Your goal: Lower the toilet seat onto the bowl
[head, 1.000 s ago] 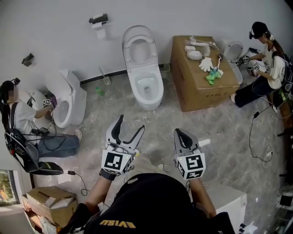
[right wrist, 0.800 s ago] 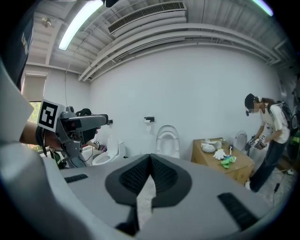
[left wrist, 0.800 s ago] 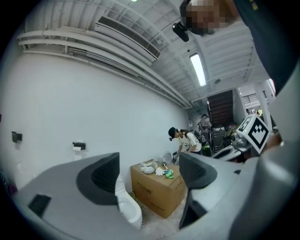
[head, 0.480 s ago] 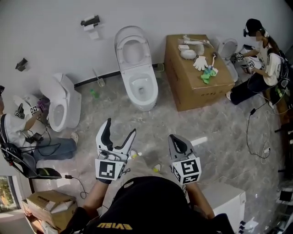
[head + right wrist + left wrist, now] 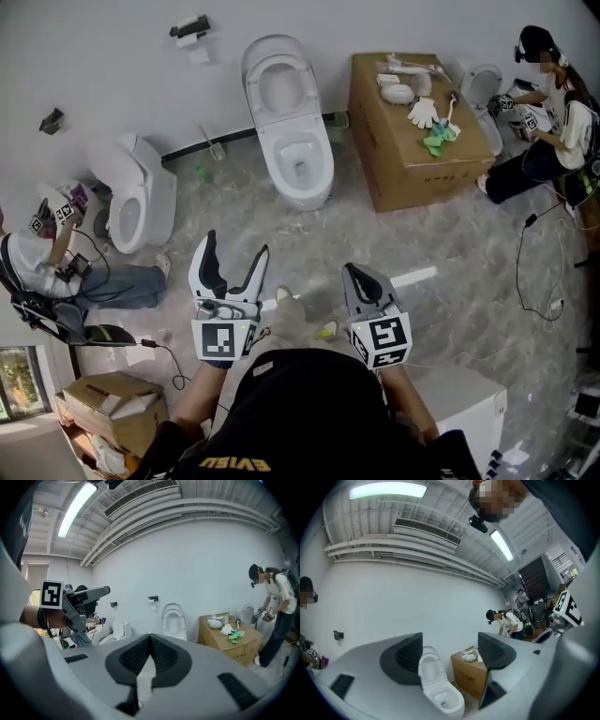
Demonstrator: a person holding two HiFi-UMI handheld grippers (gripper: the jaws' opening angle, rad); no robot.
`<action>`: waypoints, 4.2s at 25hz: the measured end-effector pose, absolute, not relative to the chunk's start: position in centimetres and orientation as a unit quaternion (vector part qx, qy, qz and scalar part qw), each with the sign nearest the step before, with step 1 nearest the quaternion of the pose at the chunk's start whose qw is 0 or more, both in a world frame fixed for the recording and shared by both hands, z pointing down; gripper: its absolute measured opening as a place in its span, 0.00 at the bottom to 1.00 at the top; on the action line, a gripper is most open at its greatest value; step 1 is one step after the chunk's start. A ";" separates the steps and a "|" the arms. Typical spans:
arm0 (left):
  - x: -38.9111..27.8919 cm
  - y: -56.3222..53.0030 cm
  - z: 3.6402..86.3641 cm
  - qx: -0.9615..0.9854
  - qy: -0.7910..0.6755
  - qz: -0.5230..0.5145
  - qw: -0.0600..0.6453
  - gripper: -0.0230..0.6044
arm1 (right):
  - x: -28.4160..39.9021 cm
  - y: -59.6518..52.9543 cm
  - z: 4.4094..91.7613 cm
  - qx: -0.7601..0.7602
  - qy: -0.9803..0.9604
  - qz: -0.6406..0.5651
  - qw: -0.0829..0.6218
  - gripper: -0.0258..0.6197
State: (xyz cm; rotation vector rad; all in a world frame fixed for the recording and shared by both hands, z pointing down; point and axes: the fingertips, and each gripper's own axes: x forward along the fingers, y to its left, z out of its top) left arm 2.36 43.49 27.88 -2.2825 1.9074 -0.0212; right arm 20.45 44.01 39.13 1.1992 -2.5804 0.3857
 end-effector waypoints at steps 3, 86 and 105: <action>2.4 42.8 28.0 -0.760 0.644 -0.011 0.079 0.63 | 21.0 43.0 39.4 0.418 -0.887 0.138 0.137 0.03; -14.9 -23.8 51.9 -0.828 0.489 -0.268 -0.057 0.51 | 13.6 1.0 59.8 0.448 -0.779 0.308 0.313 0.03; -16.6 -39.7 59.9 -0.836 0.448 -0.316 -0.020 0.51 | 8.7 7.5 70.7 0.489 -0.658 0.426 0.383 0.03</action>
